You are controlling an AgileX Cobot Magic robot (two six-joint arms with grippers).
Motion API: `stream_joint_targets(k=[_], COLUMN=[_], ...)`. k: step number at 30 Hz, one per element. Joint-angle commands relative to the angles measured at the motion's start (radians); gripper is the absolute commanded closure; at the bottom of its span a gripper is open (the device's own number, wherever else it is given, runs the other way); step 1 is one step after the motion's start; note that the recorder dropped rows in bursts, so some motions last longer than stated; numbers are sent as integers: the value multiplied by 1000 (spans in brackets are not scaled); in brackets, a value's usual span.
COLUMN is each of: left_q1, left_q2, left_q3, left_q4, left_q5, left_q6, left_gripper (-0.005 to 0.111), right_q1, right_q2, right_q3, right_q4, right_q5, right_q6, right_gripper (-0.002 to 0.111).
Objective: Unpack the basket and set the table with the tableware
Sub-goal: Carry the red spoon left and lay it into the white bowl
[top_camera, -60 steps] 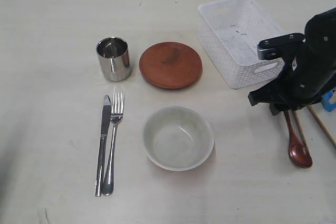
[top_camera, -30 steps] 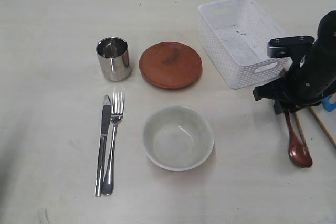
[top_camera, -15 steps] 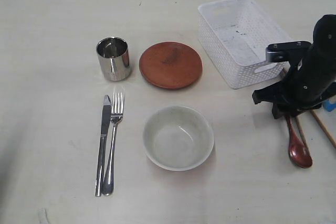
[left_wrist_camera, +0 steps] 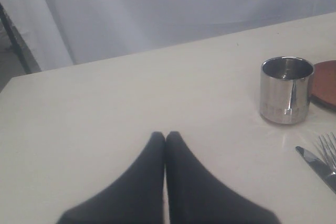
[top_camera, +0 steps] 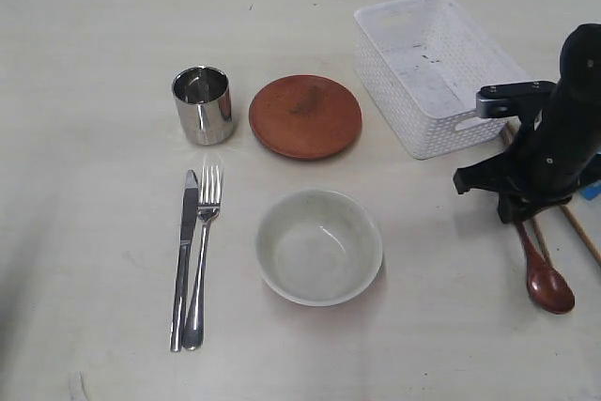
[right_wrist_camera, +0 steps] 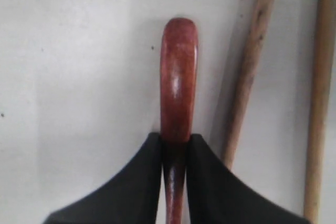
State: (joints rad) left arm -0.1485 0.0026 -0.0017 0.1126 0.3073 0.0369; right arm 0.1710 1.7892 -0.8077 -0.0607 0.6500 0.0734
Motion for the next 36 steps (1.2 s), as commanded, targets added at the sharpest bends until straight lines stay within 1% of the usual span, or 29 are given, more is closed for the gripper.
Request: stream_joint_targets(k=[1,3,6,12,16,19,22,25,26,29,33,36], left_q1=[5,5,5,5,5,5,5,5,5,5,5,5], left_q2=[-3,-3,-3,-3,-3,-3,-3,-3,-3,-3,-3,-3], left_q3=[2,2,2,2,2,2,2,2,2,2,2,2], left_q4=[-13,-13,-13,-13,-13,-13,-13,-13,-13,-13,-13,-13], left_q5=[-8,-8,-8,-8,-8,-8,-8,-8,-8,-8,-8,-8], left_q6=[-3,-3,-3,-3,-3,-3,-3,-3,-3,-3,-3,-3], left_gripper=[107,107,107,107,107,107,107,107,107,107,107,107], right_q1=[-6,-6,-6,2,51,119,221,327,372,465,560,601], right_q2=[-68,-108,-176,-321,-388,-422,-432,-430,-427,-420,-409,-380], right_q3=[6,6,6,6,6,6,6,6,6,6,6,6], right_q4=[7,38,130,419,613,718,786,792,792,792,792,792], right_q5=[51,57,66,111,129,111,64,-32,-86,-216,-381,-459], right_q6=[-11,-24,-102,-341,-501,-585,-644,-646,-646,-646,-646,-664], right_gripper=[109,109,109,109,109,109,109,109,109,109,109,109])
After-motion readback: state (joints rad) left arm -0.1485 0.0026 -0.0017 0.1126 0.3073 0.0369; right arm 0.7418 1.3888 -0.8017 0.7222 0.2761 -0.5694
